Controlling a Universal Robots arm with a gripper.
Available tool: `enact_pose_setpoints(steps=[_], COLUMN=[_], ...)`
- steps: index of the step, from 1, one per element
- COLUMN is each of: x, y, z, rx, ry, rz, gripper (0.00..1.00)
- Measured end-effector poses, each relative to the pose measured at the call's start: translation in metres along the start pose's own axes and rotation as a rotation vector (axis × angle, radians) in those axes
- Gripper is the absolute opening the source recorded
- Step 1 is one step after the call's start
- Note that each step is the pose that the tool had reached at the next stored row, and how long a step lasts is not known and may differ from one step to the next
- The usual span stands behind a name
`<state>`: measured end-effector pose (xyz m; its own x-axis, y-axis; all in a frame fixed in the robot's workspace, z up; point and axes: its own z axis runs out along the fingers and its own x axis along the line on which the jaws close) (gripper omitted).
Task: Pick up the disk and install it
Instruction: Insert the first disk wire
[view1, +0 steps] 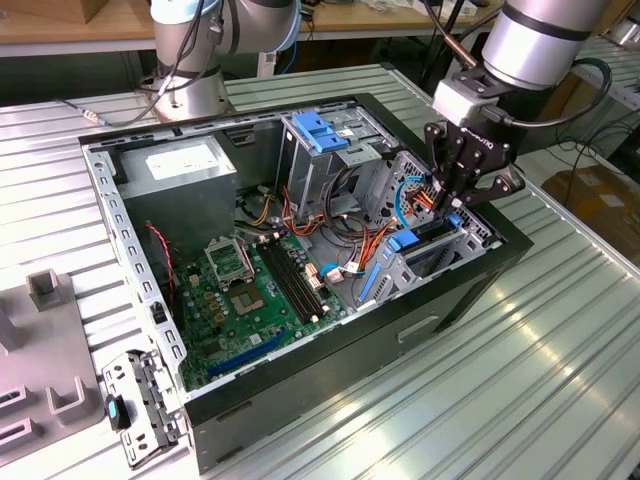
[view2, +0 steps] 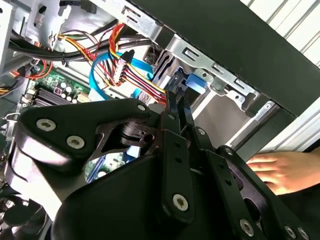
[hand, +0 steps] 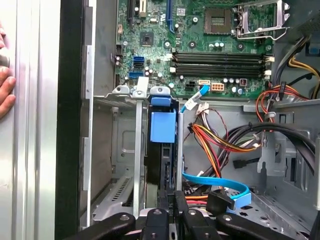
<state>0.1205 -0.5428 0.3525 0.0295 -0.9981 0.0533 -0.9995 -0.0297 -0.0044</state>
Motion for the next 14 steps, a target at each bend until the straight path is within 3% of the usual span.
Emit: enact_pose_setpoints(steps=[3, 10, 14], x=[0.0000, -0.0001, 0.0000], y=[0.0020, 0.0046, 0.0066], z=[0.0009, 0.0012, 0.0015], rx=[0.0110, 0.0115, 0.0130], ry=[-0.0024, -0.0025, -0.0027], rz=[-0.001, 0.000, -0.030], gripper=[0.17, 0.17, 0.17])
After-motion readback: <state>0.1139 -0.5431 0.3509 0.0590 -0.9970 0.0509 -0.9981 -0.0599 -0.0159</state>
